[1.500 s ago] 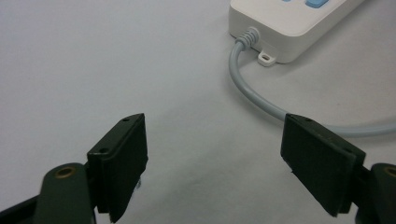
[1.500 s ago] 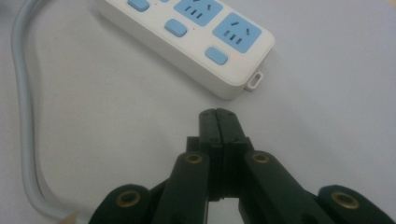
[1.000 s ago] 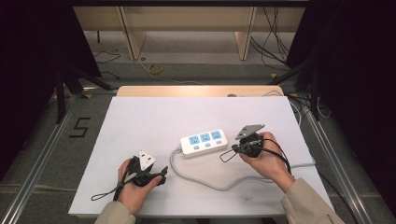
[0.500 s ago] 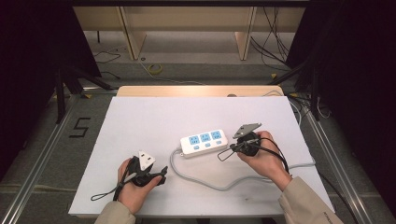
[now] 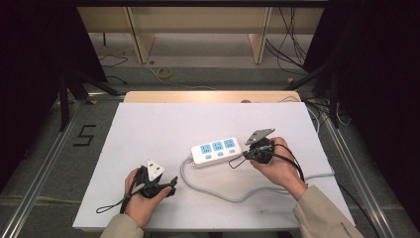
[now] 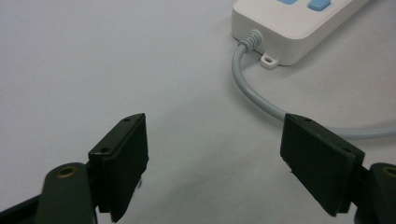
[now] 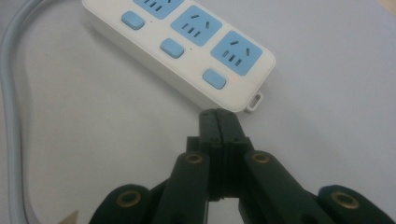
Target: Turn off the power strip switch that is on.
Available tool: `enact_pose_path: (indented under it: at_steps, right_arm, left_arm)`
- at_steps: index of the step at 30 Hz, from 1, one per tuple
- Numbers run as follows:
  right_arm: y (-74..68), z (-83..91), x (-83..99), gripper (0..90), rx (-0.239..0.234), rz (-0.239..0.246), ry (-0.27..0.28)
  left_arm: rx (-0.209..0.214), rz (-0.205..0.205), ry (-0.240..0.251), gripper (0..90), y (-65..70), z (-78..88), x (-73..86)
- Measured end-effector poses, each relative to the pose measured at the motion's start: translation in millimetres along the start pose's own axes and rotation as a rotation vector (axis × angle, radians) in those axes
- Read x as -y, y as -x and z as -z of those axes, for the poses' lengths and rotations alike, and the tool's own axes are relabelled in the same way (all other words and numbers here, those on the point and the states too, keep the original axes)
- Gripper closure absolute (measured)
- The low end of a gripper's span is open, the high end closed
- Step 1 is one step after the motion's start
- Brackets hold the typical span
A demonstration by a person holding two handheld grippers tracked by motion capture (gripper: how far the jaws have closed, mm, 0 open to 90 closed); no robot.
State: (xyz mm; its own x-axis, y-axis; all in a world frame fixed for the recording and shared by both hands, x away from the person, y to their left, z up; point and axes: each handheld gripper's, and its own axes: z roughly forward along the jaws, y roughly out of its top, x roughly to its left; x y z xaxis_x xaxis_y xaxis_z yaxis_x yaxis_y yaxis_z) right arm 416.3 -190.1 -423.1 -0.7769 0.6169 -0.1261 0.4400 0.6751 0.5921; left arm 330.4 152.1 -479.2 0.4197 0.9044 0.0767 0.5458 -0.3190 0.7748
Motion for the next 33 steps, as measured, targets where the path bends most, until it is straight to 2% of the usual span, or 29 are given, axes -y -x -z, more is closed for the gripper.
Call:
enact_pose_path:
  at_steps: [18,33]
  right_arm:
    - [2.0,-6.7,-8.8,90.0,0.000,0.012,-0.008]
    - [3.3,-11.9,-12.0,90.0,-0.002,0.001,-0.015]
  left_arm:
    - [-0.002,0.003,0.003,23.2,-0.5,0.4,0.2]
    - [-0.006,0.009,0.007,23.2,-0.9,0.6,0.4]
